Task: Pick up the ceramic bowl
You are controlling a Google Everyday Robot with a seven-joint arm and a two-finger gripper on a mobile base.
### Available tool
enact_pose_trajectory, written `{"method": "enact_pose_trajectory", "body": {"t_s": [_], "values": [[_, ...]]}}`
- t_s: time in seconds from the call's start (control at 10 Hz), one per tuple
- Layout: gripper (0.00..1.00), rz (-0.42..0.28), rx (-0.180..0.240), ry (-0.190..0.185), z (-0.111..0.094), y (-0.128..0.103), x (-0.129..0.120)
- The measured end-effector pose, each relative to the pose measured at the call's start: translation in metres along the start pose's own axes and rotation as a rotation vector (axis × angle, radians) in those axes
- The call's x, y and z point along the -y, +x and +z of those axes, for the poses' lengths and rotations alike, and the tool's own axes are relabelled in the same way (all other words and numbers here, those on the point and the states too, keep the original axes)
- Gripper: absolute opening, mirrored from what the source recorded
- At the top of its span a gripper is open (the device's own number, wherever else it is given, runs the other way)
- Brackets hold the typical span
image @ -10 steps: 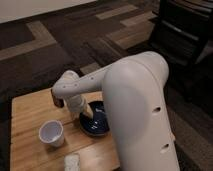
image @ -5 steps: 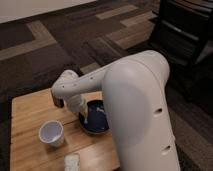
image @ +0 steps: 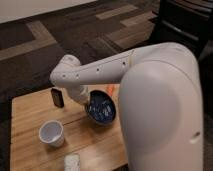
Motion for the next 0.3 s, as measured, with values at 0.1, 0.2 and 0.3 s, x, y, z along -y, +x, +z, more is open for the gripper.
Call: {"method": "enact_pose_trajectory", "body": {"t_s": [0.1,0.2,0.3], "values": [[0.0,0.006,0.019,-0.017,-0.0124,-0.002,0.0028],[0.0,0.012,0.022,-0.025,-0.0151,-0.0025,0.0045],[0.0,0.009,0.022,-0.026,-0.015,-0.0018,0.0026]]}}
